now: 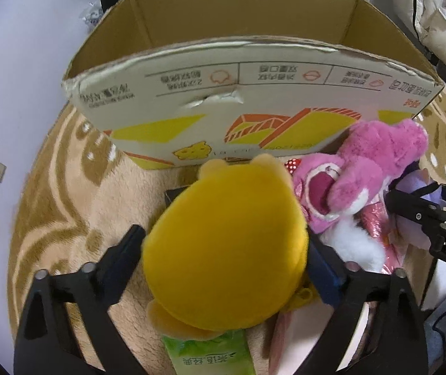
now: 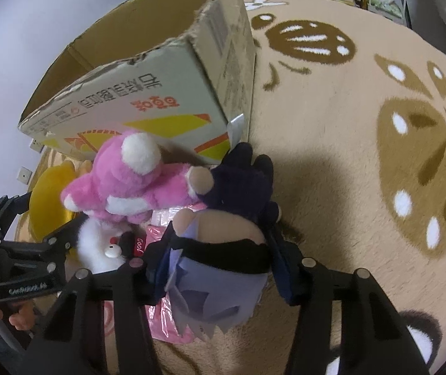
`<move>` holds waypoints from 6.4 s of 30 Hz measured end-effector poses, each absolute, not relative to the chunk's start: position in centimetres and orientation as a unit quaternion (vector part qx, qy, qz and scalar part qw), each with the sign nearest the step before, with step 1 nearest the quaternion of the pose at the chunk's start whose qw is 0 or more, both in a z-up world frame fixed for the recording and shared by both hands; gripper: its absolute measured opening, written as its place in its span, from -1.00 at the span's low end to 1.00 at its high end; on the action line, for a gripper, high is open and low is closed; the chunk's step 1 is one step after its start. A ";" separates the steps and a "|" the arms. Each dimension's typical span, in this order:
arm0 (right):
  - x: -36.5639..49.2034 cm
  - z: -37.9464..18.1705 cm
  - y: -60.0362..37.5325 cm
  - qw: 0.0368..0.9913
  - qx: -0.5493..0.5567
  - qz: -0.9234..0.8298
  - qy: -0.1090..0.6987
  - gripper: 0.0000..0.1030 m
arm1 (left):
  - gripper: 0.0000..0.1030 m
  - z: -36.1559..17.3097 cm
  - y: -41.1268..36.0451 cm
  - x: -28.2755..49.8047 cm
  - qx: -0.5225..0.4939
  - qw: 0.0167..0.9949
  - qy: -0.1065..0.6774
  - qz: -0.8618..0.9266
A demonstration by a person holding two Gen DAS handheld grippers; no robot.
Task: Organize soft objects
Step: 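Grasp the yellow dog plush with the left tool while the right tool grasps the purple-haired doll, then lift both plushes over the box and open both tools to drop them inside, then grasp the green tissue pack with the left tool while the right tool grasps the pink cube plush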
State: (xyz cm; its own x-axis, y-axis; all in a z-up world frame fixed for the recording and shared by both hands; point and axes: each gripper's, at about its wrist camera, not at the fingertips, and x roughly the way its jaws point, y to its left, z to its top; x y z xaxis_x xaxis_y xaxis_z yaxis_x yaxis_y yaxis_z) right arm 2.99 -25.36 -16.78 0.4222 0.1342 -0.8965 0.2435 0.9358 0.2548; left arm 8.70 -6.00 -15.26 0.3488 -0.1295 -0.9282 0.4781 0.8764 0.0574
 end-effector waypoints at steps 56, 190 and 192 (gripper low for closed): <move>1.1 -2.2 -22.5 0.944 0.051 -0.030 0.326 0.07 | 0.40 -1.0 -4.5 9.1 0.113 0.917 0.342 -0.171; -0.1 -15.1 -12.0 0.850 0.069 0.069 0.518 0.82 | 0.99 -13.3 1.4 6.9 0.087 0.780 0.608 -0.124; 0.0 -15.5 -12.0 0.847 0.068 0.068 0.523 0.82 | 0.98 -13.7 1.3 7.1 0.084 0.776 0.613 -0.124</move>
State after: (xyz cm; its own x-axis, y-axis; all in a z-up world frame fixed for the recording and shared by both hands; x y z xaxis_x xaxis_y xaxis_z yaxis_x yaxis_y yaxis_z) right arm 0.04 -11.98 -15.46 0.4437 0.1867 -0.8765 -0.0440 0.9814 0.1868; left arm 7.14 1.29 -13.68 0.2184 -0.0899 -0.9717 0.2948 0.9553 -0.0221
